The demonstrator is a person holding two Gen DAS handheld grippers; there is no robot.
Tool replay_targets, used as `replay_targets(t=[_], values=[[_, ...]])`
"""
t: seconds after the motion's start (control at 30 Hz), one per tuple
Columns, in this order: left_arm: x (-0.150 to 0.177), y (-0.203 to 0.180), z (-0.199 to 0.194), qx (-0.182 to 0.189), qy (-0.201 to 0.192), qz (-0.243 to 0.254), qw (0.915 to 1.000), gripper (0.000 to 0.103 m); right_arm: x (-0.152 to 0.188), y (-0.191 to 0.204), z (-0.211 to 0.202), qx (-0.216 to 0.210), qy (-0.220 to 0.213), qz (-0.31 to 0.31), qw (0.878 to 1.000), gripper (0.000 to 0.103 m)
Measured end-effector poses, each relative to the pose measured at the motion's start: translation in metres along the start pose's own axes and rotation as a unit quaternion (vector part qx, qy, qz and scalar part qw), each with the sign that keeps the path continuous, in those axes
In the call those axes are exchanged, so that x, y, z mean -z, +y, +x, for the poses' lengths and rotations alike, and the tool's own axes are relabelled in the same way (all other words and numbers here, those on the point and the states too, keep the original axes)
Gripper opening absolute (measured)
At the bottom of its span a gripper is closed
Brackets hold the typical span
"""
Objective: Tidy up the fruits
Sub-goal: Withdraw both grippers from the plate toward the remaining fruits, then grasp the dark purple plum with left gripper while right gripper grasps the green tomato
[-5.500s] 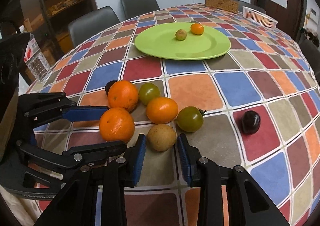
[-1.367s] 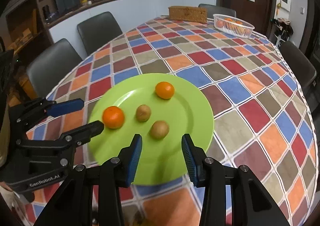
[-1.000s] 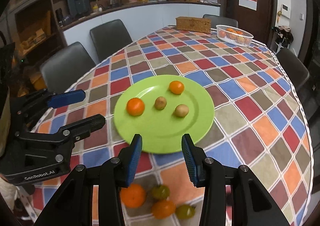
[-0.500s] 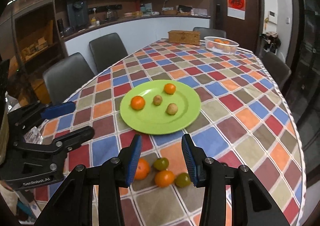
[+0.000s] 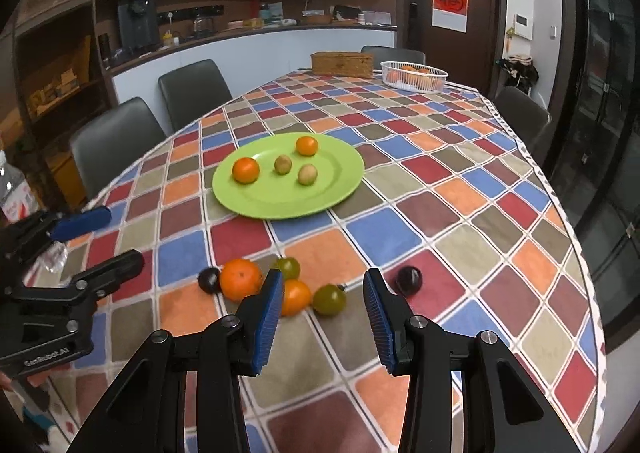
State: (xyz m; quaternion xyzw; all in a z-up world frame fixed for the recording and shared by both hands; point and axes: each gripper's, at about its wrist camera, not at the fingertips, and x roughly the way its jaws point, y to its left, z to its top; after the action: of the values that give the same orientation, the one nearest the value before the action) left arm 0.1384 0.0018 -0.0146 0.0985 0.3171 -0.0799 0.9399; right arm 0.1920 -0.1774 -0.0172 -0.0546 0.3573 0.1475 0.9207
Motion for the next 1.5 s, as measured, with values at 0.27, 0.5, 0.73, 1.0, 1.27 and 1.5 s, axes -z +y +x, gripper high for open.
replay_targets(t=[0.27,0.5,0.73,1.0,1.27,1.5], values=[[0.010,-0.010,0.016,0.025,0.012,0.025,0.9993,0.062,0.012,-0.001,0.006,0.003,0.012,-0.030,0.999,0.042],[0.016,-0.010,0.044,0.048,0.053,0.043,0.9965,0.062,0.019,-0.002,0.031,-0.012,0.053,-0.049,0.997,0.042],[0.014,-0.006,0.066,0.067,0.083,0.046,0.9932,0.053,0.020,-0.002,0.054,-0.025,0.082,-0.059,0.995,0.042],[0.011,-0.002,0.089,0.090,0.111,0.039,0.9890,0.040,0.017,-0.004,0.073,-0.035,0.106,-0.053,0.992,0.042],[0.009,-0.003,0.098,0.098,0.120,0.035,0.9873,0.038,0.013,-0.008,0.083,-0.042,0.109,-0.041,0.992,0.042],[0.007,-0.001,0.102,0.098,0.124,0.024,0.9872,0.034,0.011,-0.009,0.089,-0.043,0.113,-0.040,0.992,0.039]])
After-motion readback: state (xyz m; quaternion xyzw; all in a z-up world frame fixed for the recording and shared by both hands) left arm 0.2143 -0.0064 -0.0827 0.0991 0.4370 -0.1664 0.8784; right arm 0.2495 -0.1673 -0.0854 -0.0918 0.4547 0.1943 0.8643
